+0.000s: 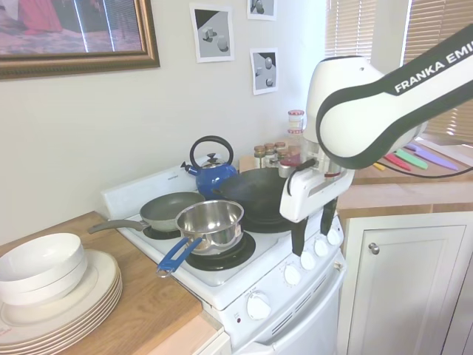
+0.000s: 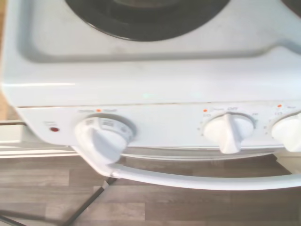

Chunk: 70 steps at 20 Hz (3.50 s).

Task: Turn on the stove on the bottom right

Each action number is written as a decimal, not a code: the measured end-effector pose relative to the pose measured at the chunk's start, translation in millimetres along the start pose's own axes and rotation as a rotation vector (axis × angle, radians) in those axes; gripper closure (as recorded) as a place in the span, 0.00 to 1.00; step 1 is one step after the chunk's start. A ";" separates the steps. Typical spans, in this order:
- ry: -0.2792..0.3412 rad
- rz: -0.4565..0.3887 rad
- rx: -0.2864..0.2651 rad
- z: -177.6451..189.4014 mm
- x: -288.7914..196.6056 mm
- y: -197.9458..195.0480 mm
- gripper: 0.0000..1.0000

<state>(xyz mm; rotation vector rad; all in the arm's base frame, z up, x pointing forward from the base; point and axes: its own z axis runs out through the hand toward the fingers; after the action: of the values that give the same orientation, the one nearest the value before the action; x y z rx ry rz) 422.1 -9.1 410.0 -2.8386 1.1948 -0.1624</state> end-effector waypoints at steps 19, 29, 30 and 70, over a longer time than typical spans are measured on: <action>-0.067 -0.033 -0.089 62.1 136.7 57.9 1.00; -0.062 -0.046 -0.122 67.6 148.6 68.4 1.00; -0.063 -0.046 -0.124 68.2 149.2 69.6 1.00; -0.024 -0.008 -0.144 103.8 196.0 119.1 1.00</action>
<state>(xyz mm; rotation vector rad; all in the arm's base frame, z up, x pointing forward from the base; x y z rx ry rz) 486.1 -231.3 310.4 -2.9587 1.2389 -0.0431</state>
